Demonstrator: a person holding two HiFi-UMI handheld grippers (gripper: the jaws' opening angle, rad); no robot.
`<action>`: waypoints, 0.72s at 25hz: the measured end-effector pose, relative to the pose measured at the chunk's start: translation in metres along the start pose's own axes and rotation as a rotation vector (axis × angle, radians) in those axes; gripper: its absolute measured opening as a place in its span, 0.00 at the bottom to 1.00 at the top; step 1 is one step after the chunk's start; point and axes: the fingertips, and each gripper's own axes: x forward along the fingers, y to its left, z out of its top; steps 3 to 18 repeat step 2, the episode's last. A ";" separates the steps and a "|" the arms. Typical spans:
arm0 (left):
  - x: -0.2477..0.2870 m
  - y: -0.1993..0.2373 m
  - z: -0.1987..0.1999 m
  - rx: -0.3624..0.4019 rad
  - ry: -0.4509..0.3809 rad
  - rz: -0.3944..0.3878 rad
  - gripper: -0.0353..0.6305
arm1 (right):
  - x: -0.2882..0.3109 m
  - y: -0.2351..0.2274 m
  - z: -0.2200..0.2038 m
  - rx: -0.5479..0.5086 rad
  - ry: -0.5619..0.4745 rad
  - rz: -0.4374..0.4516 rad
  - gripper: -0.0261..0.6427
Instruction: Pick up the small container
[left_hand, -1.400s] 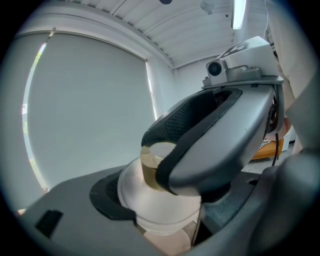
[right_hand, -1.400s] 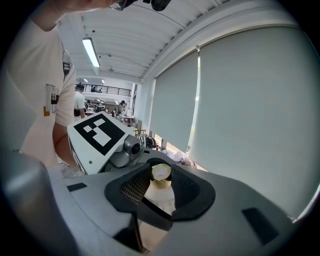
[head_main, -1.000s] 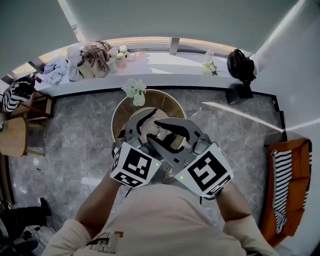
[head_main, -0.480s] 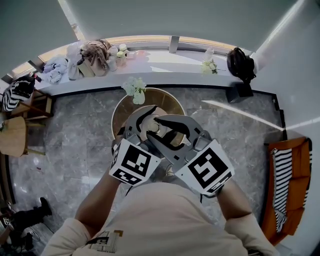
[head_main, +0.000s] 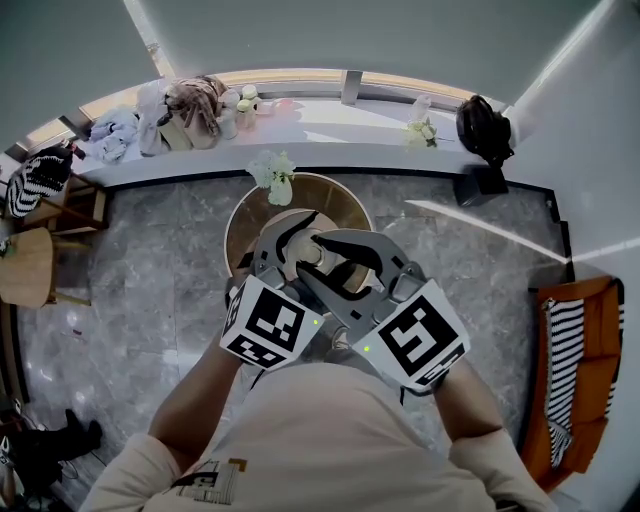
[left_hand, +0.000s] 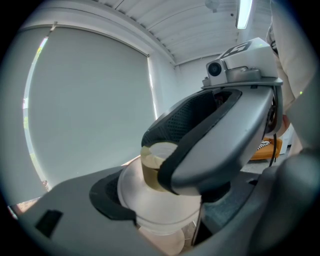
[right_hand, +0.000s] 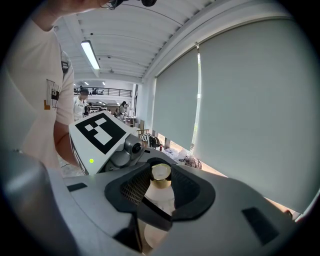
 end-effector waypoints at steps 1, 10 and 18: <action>0.000 -0.001 0.000 0.000 0.000 0.000 0.58 | -0.001 0.001 0.000 -0.001 0.001 0.000 0.23; -0.001 -0.002 0.000 0.001 0.001 0.000 0.58 | -0.001 0.002 0.000 -0.002 0.002 0.000 0.23; -0.001 -0.002 0.000 0.001 0.001 0.000 0.58 | -0.001 0.002 0.000 -0.002 0.002 0.000 0.23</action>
